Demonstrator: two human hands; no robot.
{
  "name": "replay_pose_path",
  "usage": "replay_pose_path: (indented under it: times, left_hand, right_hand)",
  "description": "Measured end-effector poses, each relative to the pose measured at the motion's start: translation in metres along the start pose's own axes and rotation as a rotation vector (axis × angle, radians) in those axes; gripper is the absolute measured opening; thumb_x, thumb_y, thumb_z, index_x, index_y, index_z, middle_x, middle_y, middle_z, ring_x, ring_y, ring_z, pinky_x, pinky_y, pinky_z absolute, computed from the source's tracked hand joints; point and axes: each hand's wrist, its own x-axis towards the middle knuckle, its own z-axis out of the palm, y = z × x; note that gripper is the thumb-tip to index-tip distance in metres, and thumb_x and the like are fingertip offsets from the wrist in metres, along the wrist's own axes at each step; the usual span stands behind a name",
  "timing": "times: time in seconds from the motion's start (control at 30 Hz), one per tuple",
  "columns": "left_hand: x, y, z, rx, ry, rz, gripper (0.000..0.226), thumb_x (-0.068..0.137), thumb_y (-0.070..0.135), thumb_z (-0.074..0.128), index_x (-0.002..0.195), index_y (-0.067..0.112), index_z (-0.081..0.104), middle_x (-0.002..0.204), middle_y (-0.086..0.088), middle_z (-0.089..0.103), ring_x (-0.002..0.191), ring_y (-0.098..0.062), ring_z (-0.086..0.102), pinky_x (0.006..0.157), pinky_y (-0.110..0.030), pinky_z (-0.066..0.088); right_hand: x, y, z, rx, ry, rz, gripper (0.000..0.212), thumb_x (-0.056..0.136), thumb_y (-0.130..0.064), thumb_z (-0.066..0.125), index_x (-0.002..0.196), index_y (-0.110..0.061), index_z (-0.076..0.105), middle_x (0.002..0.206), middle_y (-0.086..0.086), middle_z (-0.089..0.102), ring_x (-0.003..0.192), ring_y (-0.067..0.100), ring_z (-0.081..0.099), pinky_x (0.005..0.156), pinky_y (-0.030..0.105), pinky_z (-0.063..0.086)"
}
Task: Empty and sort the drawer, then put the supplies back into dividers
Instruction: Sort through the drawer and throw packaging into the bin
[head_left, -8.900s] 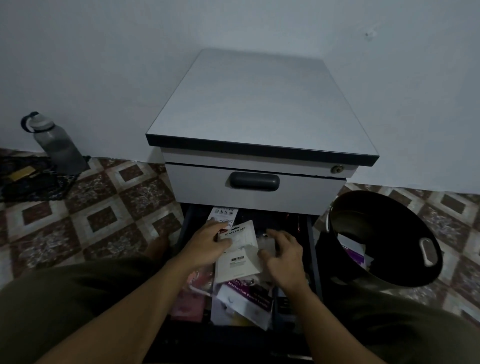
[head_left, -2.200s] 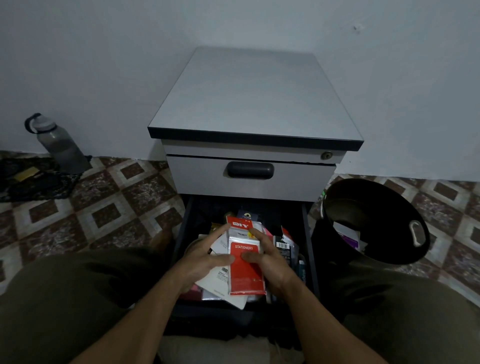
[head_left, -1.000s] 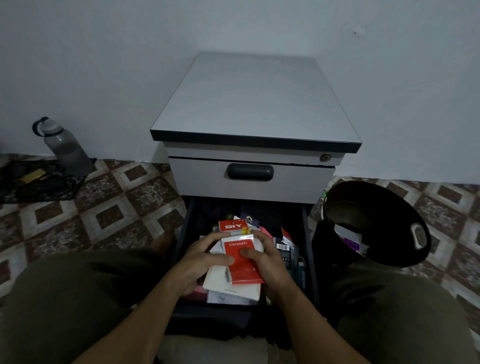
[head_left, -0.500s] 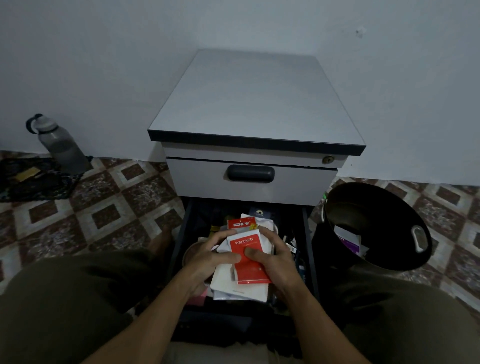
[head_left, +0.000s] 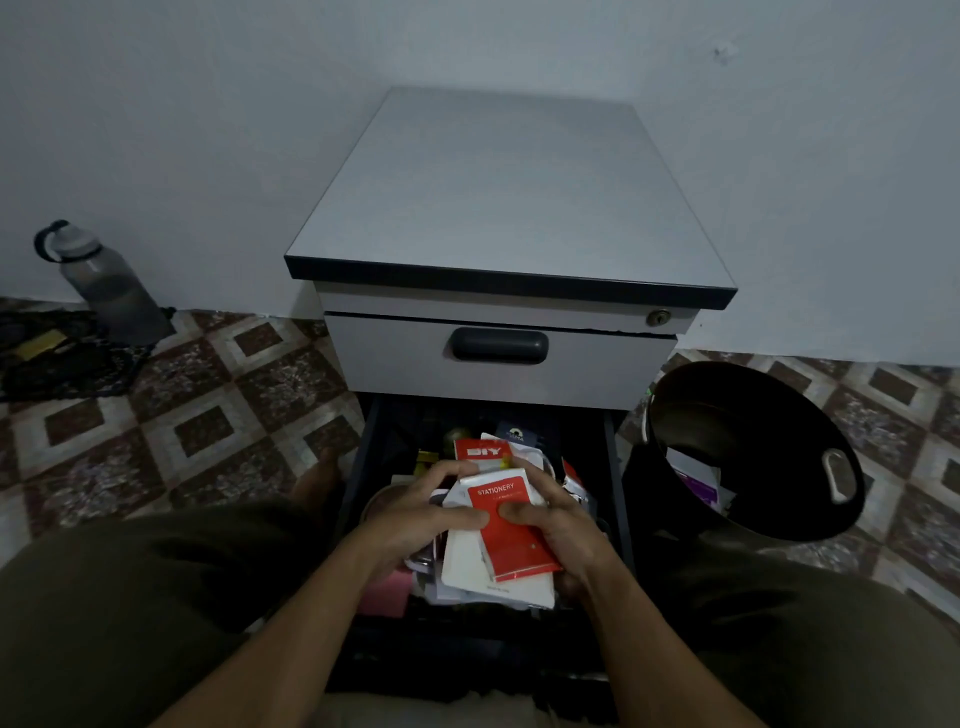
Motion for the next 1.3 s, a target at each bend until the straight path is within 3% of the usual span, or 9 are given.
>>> replay_pose_path:
  times: [0.23, 0.37, 0.53, 0.8, 0.87, 0.93, 1.07, 1.2, 1.3]
  left_hand:
    - [0.004, 0.009, -0.004, 0.081, -0.015, -0.001, 0.04, 0.075, 0.06, 0.07, 0.115, 0.057, 0.063, 0.113, 0.009, 0.072, 0.104, -0.014, 0.07, 0.098, -0.043, 0.053]
    - [0.009, 0.022, -0.015, 0.134, 0.018, 0.074, 0.018, 0.098, 0.034, 0.057, 0.109, 0.033, 0.071, 0.109, 0.009, 0.072, 0.102, -0.01, 0.068, 0.093, -0.034, 0.052]
    - [0.045, 0.016, -0.029, 0.325, 0.375, 0.042, 0.023, 0.098, 0.023, 0.046, 0.112, 0.029, 0.063, 0.111, 0.006, 0.064, 0.095, -0.01, 0.059, 0.085, -0.031, 0.049]
    - [0.085, 0.018, -0.031, 0.452, 0.2, -0.141, 0.042, 0.094, 0.015, 0.052, 0.136, 0.015, 0.055, 0.139, -0.007, 0.054, 0.119, -0.021, 0.052, 0.101, -0.029, 0.042]
    - [0.087, 0.02, -0.031, 0.416, 0.217, -0.15, 0.034, 0.094, 0.014, 0.054, 0.127, 0.016, 0.061, 0.133, -0.005, 0.056, 0.119, -0.02, 0.053, 0.1, -0.028, 0.04]
    - [0.088, 0.021, -0.032, 0.406, 0.234, -0.144, 0.015, 0.095, 0.011, 0.053, 0.09, 0.021, 0.062, 0.104, 0.0, 0.059, 0.095, -0.014, 0.056, 0.088, -0.025, 0.041]
    - [0.087, 0.019, -0.032, 0.359, 0.264, -0.136, 0.033, 0.094, 0.009, 0.059, 0.066, 0.023, 0.049, 0.075, 0.008, 0.049, 0.071, -0.007, 0.048, 0.073, -0.024, 0.044]
    - [0.082, 0.01, -0.037, 0.287, 0.375, -0.061, 0.021, 0.089, 0.003, 0.059, 0.098, 0.015, 0.073, 0.099, 0.002, 0.066, 0.101, -0.02, 0.062, 0.099, -0.035, 0.051]
    - [0.073, 0.006, -0.041, 0.155, 0.472, -0.022, 0.032, 0.082, -0.001, 0.062, 0.108, 0.016, 0.073, 0.11, -0.005, 0.071, 0.1, -0.023, 0.067, 0.096, -0.04, 0.055]
  right_hand:
    - [0.005, -0.002, -0.008, -0.058, 0.012, 0.047, 0.049, 0.071, -0.012, 0.081, 0.117, -0.028, 0.07, 0.113, 0.012, 0.073, 0.104, 0.036, 0.07, 0.096, 0.056, 0.052]
    - [0.007, 0.002, -0.008, -0.079, 0.034, 0.066, 0.054, 0.063, -0.021, 0.086, 0.113, -0.034, 0.071, 0.112, 0.009, 0.073, 0.103, 0.034, 0.07, 0.095, 0.057, 0.052]
    - [0.005, 0.004, -0.007, -0.093, 0.034, 0.066, 0.047, 0.07, -0.016, 0.082, 0.111, -0.037, 0.072, 0.111, 0.008, 0.074, 0.101, 0.033, 0.071, 0.095, 0.056, 0.053]
    - [0.004, 0.006, -0.01, -0.08, 0.036, 0.062, 0.05, 0.069, -0.016, 0.083, 0.113, -0.036, 0.071, 0.112, 0.008, 0.074, 0.102, 0.033, 0.071, 0.096, 0.056, 0.053]
    - [0.004, 0.006, -0.008, -0.083, 0.032, 0.065, 0.053, 0.066, -0.019, 0.083, 0.114, -0.038, 0.07, 0.113, 0.008, 0.074, 0.103, 0.034, 0.07, 0.096, 0.056, 0.053]
    - [0.004, 0.006, -0.009, -0.086, 0.031, 0.066, 0.052, 0.069, -0.018, 0.083, 0.115, -0.038, 0.07, 0.114, 0.008, 0.073, 0.103, 0.033, 0.07, 0.095, 0.055, 0.053]
    - [0.002, 0.005, -0.009, -0.079, 0.04, 0.069, 0.049, 0.076, -0.011, 0.08, 0.116, -0.037, 0.069, 0.113, 0.008, 0.073, 0.101, 0.032, 0.071, 0.092, 0.053, 0.055]
    - [0.001, 0.005, -0.008, -0.071, 0.038, 0.069, 0.052, 0.071, -0.015, 0.083, 0.116, -0.039, 0.069, 0.114, 0.008, 0.073, 0.103, 0.034, 0.07, 0.093, 0.056, 0.054]
    - [0.0, 0.004, -0.006, -0.064, 0.039, 0.066, 0.05, 0.072, -0.014, 0.083, 0.114, -0.037, 0.07, 0.113, 0.009, 0.073, 0.102, 0.034, 0.071, 0.092, 0.055, 0.055]
